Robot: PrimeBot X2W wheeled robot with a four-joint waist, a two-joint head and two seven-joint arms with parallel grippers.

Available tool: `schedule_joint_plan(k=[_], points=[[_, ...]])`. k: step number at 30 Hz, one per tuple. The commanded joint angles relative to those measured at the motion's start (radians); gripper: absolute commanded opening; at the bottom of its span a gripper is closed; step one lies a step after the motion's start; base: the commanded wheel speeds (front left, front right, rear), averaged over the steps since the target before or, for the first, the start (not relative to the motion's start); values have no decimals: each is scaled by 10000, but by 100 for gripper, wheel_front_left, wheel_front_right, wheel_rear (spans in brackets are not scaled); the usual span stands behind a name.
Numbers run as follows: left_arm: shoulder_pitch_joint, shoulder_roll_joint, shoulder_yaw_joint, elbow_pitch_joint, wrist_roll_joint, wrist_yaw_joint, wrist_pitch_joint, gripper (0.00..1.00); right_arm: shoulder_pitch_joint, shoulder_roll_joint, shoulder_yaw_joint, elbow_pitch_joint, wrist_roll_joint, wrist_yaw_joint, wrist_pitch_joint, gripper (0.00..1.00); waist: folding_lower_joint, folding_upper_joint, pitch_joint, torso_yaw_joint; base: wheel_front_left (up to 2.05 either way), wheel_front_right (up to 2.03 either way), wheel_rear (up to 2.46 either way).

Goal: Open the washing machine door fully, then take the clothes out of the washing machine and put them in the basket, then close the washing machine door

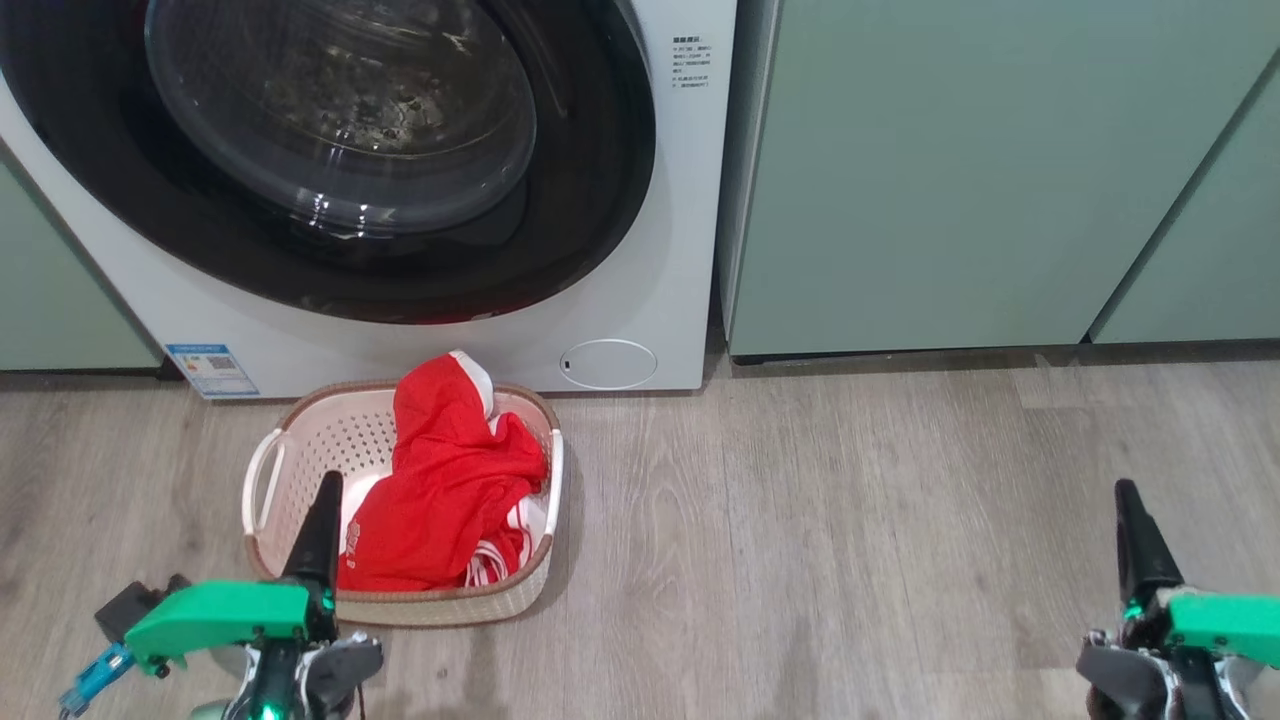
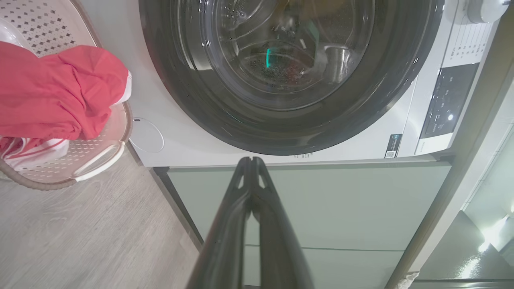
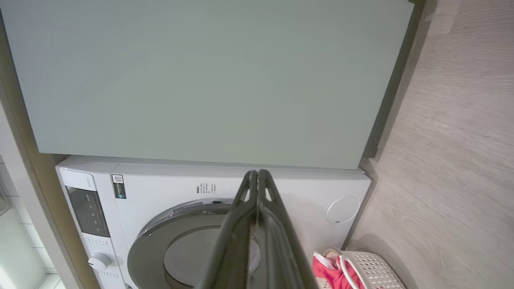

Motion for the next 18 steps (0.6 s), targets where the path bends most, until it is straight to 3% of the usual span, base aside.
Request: schedule_joint_plan(k=[1, 9, 18], points=[[-517, 33, 320, -418, -304, 5, 105, 0, -511, -94, 128, -408, 320, -7, 124, 0, 0, 0, 8, 3, 0, 0, 0], [-520, 3, 361, -654, -1125, 6, 337, 0, -570, -97, 78, -474, 1147, -7, 360, 0, 0, 0, 47, 12, 0, 0, 0], [-520, 3, 361, -659, -1142, 6, 341, 0, -571, -97, 77, -476, 1163, -7, 364, 0, 0, 0, 47, 12, 0, 0, 0]])
